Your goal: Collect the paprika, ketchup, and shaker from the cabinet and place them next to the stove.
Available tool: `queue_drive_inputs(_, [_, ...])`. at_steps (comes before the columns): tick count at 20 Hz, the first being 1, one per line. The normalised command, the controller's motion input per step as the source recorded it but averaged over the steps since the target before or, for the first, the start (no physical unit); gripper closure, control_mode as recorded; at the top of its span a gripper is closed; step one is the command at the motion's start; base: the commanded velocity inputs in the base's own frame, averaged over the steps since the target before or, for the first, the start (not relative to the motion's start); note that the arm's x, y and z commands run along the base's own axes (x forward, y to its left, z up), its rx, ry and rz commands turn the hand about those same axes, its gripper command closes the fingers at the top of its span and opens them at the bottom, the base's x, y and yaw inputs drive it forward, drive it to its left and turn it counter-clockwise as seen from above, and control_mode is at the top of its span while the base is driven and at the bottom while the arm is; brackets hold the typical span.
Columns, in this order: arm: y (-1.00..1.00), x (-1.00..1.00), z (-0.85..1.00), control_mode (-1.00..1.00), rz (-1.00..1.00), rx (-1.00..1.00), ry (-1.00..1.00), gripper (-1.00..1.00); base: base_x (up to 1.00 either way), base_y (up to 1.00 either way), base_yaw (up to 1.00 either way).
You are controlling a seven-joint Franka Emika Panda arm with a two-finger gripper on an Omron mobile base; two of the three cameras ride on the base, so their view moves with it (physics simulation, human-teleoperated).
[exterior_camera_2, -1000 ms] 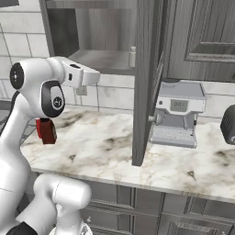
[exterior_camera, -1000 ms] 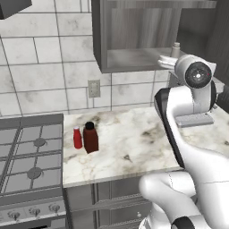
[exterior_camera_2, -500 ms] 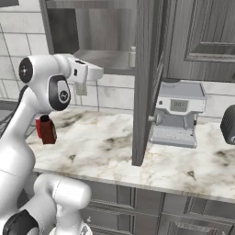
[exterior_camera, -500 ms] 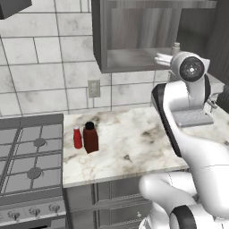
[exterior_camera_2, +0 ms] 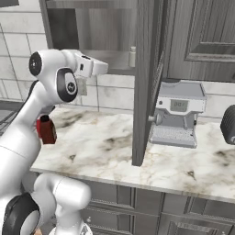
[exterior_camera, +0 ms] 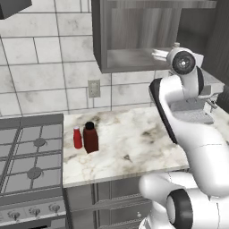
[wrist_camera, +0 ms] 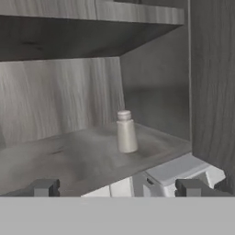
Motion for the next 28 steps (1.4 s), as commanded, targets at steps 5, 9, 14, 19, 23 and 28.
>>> queue_drive_inputs(5, [-0.07,0.57,0.11,-1.0,-0.08,0.0,0.06,-1.0,0.0,0.0,0.0])
queue_drive_inputs(9, [0.0,0.58,0.0,-1.0,-0.04,0.0,0.12,-1.0,0.0,0.0,0.0])
queue_drive_inputs(14, [-0.17,0.49,0.0,-1.0,-0.02,0.0,0.09,-1.0,0.0,0.0,0.0])
queue_drive_inputs(19, [-0.46,0.34,0.0,-1.0,0.0,0.02,0.05,-1.0,0.0,0.0,0.0])
queue_drive_inputs(23, [-0.49,0.24,0.0,-1.0,0.0,0.03,0.01,-1.0,0.0,0.0,0.0])
queue_drive_inputs(28, [-0.25,0.15,0.0,-1.0,-0.01,0.0,0.0,-1.0,0.0,0.0,0.0])
